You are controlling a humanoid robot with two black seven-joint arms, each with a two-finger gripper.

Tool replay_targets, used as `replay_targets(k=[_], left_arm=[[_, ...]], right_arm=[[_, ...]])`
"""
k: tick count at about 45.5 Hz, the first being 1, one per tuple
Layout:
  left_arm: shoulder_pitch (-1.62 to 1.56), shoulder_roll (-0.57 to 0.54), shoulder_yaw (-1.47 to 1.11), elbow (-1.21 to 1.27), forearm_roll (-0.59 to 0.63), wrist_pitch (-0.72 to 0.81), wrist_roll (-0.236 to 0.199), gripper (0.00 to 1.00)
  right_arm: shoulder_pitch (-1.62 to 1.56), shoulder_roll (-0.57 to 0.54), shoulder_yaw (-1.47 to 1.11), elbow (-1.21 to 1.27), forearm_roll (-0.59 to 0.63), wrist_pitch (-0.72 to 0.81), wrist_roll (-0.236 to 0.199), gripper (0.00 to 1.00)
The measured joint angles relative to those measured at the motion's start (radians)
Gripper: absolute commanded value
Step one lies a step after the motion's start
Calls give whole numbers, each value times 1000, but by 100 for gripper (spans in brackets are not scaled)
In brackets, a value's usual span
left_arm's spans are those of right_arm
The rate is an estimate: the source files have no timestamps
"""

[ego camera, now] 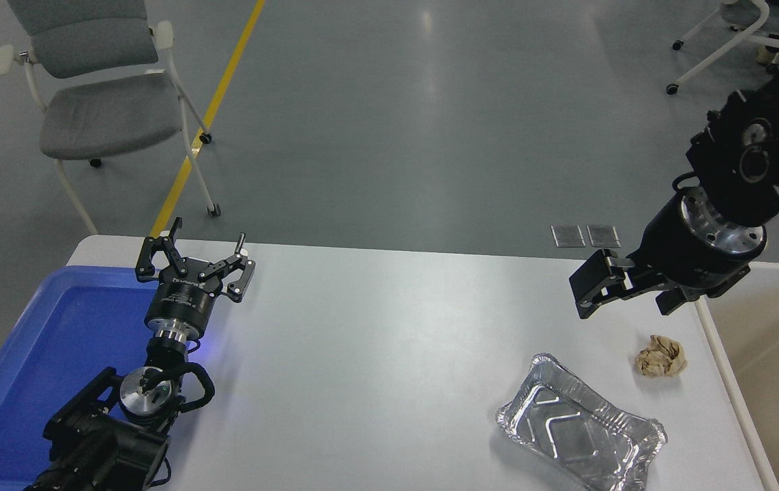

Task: Pick up paper cup place in dustbin

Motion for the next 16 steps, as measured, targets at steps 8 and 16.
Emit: replay_targets(k=[8, 16], left_arm=[[0, 0, 0, 0, 0, 0, 0, 99], [0, 0, 0, 0, 0, 0, 0, 99]], right_arm=[[16, 0, -18, 20, 12, 23, 0, 100], [25, 0, -24, 26, 20, 33, 1, 100]])
